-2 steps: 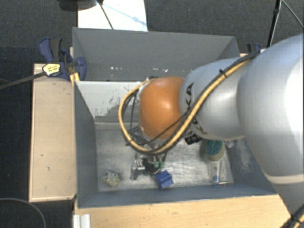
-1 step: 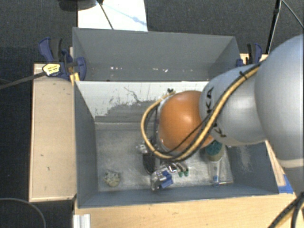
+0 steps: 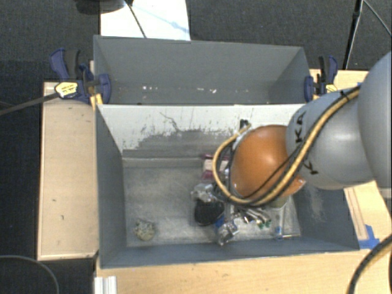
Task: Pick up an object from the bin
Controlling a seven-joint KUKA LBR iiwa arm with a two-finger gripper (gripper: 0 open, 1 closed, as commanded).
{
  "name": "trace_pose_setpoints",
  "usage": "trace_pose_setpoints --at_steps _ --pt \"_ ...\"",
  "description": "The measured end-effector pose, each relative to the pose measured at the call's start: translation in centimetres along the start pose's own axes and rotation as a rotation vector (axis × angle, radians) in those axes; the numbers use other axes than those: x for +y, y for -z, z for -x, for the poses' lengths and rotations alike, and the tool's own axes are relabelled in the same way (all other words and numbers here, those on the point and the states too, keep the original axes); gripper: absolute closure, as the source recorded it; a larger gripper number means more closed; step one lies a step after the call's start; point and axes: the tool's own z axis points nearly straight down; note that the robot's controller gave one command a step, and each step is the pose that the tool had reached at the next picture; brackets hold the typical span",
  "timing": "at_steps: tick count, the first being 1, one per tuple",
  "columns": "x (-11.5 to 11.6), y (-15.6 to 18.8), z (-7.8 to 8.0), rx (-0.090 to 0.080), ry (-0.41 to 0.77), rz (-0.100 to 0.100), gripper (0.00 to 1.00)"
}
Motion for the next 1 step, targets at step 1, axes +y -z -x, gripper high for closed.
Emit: trace_pose_setpoints --at_steps 1 --pt "0.26 -0.38 -0.62 0.025 -0.003 0.004 1.0"
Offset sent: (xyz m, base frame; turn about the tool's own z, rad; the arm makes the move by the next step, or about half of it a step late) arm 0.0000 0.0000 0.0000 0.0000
